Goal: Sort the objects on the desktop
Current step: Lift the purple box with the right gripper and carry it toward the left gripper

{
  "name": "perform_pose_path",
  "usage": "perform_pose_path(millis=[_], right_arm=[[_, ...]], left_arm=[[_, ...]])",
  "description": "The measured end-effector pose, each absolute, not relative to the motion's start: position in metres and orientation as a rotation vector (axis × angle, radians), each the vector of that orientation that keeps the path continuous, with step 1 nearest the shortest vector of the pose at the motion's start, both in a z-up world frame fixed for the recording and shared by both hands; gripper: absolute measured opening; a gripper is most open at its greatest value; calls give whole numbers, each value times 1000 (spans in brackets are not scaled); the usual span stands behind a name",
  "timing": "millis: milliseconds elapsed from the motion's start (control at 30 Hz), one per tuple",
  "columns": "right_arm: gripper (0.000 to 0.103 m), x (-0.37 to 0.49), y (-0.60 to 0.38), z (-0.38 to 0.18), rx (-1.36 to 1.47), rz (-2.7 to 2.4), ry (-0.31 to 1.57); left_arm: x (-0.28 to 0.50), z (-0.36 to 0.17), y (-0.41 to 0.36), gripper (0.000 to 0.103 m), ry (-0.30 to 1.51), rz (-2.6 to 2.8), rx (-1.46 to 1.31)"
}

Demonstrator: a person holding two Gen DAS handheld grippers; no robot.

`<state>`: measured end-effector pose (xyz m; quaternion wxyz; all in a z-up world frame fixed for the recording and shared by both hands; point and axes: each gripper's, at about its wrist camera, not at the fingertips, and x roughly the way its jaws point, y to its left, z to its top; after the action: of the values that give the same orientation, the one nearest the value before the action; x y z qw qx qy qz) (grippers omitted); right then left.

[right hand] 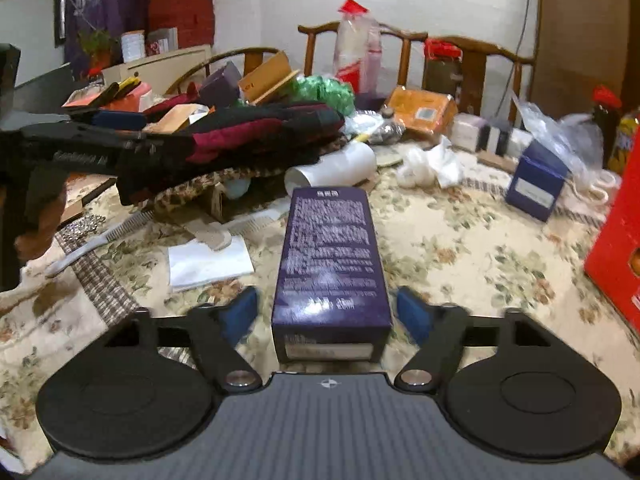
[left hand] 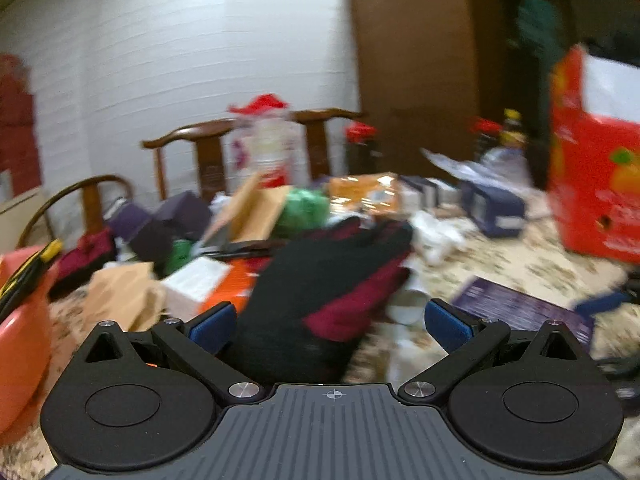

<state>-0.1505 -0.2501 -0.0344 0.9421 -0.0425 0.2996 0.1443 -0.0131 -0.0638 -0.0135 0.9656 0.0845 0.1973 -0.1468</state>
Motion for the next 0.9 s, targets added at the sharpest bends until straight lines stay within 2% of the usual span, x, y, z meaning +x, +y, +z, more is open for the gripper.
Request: perform_pose_path(millis=[33,67,200,467,700,900], right_arm=[[81,-148,-248,-37,-100,289,609],[65,-146,-244,-40,-121,283,618],[65,-161,-238,-45,-183,320,597],[65,-190,-273,-34,-76,595,618],[65,-185,-277,-29,-43,735,629],[65,-187,-256,-21,-183,804,638]], left_arm=[[-15,-13,-69,103,406,-308,179],[-15,-12,-75,103,415,-320,185],[-10,-11,-88,103,450,-393,233],[-43,-27,-76,103,430,-738,593],[-46,-36,-69,103,480,-773,605],[-56,-39,-71,103,505,-896,625]])
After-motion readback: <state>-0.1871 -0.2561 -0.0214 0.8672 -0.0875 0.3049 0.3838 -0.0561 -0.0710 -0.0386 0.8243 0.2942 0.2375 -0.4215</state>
